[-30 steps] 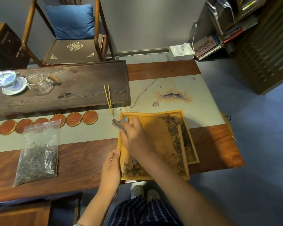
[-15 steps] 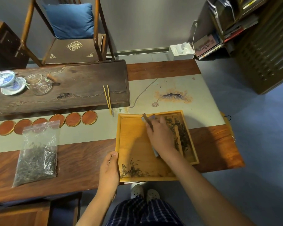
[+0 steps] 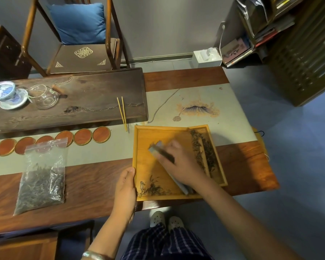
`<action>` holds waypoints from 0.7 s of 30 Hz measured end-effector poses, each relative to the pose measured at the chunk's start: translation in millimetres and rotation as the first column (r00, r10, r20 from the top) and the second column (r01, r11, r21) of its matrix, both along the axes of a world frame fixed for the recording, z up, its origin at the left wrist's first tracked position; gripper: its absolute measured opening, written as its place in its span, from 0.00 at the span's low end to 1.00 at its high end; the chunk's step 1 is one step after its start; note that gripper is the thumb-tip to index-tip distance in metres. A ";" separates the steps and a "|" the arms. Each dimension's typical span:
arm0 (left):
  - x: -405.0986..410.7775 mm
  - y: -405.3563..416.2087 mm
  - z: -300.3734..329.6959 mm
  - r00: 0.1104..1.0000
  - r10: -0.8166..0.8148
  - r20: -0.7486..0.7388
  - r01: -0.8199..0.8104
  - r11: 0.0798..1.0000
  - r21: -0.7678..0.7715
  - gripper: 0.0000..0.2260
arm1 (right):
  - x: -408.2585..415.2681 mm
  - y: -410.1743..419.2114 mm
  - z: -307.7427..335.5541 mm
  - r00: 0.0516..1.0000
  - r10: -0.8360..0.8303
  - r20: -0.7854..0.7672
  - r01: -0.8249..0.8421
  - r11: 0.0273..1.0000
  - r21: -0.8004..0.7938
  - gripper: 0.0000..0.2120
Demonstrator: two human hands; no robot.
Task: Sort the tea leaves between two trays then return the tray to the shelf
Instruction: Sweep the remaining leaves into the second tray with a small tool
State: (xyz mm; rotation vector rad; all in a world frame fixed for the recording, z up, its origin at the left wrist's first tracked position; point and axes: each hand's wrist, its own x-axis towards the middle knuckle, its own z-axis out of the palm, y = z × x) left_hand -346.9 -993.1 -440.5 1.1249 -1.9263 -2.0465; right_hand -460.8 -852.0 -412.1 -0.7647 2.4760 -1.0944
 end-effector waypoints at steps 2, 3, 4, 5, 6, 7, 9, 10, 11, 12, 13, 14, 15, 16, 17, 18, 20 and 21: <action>-2.9 2.0 1.8 1.000 -0.001 -0.017 0.001 1.000 0.009 0.13 | 11.7 -4.6 -1.4 0.991 0.131 0.008 -0.131 0.990 0.044 0.14; -4.1 3.0 2.2 1.000 -0.007 -0.026 0.007 1.000 0.003 0.13 | 16.3 -6.2 -2.8 0.984 0.180 -0.003 -0.179 0.982 0.061 0.14; -5.1 4.3 2.6 0.999 -0.016 -0.033 0.016 1.000 -0.001 0.13 | 19.9 -7.4 -3.6 0.977 0.211 -0.004 -0.211 0.975 0.068 0.14; -6.0 5.4 2.7 0.999 -0.023 -0.037 0.023 1.000 -0.002 0.13 | 22.1 -8.4 -4.0 0.974 0.227 0.008 -0.227 0.972 0.065 0.15; -6.4 6.5 2.7 0.999 -0.027 -0.041 0.027 1.000 0.005 0.13 | 23.5 -8.8 -3.9 0.972 0.233 0.030 -0.234 0.971 0.055 0.15; -6.2 6.9 2.4 0.999 -0.023 -0.039 0.023 1.000 0.018 0.13 | 24.1 -8.8 -3.6 0.969 0.240 0.054 -0.242 0.969 0.044 0.15; -5.6 6.3 2.1 1.000 -0.001 -0.030 0.003 0.999 0.053 0.13 | 25.2 -7.9 -2.3 0.958 0.272 0.089 -0.276 0.961 0.035 0.14; -5.3 5.8 2.1 1.000 0.006 -0.028 -0.004 0.998 0.070 0.12 | 25.7 -7.3 -1.5 0.951 0.293 0.099 -0.298 0.954 0.041 0.13; -5.4 5.0 1.6 1.000 0.010 -0.023 -0.008 0.996 0.085 0.12 | 26.3 -6.9 -0.7 0.943 0.315 0.110 -0.322 0.945 0.052 0.13; -5.4 4.1 1.2 1.000 0.011 -0.014 -0.010 0.995 0.102 0.12 | 27.0 -6.9 0.5 0.933 0.338 0.121 -0.348 0.935 0.064 0.13; -5.6 3.0 1.0 1.000 0.012 -0.005 -0.011 0.993 0.120 0.11 | 27.7 -7.3 1.7 0.923 0.362 0.132 -0.373 0.925 0.071 0.13; -5.8 1.9 0.6 1.000 0.013 0.003 -0.014 0.990 0.138 0.11 | 28.6 -7.8 3.0 0.913 0.384 0.138 -0.395 0.916 0.069 0.13; -6.0 1.2 0.4 1.000 0.014 0.008 -0.015 0.988 0.153 0.11 | 29.1 -8.2 4.0 0.905 0.403 0.139 -0.414 0.908 0.065 0.13; -6.2 0.9 0.3 1.000 0.013 0.011 -0.014 0.986 0.164 0.11 | 29.6 -8.2 5.4 0.898 0.419 0.137 -0.430 0.901 0.062 0.13; -6.1 0.8 0.0 1.000 0.011 0.014 -0.013 0.986 0.168 0.11 | 29.5 -8.0 6.8 0.892 0.431 0.135 -0.442 0.895 0.064 0.13; -5.8 1.0 -0.5 1.000 0.009 0.017 -0.011 0.986 0.167 0.12 | 28.9 -7.6 8.1 0.886 0.443 0.134 -0.455 0.888 0.069 0.14; -4.6 2.1 -1.3 1.000 0.004 0.029 -0.008 0.988 0.154 0.12 | 27.1 -6.9 9.8 0.871 0.474 0.128 -0.487 0.868 0.099 0.14; -4.2 2.7 -2.3 0.999 0.002 0.038 -0.008 0.989 0.151 0.12 | 26.2 -6.4 10.4 0.864 0.489 0.122 -0.501 0.858 0.114 0.14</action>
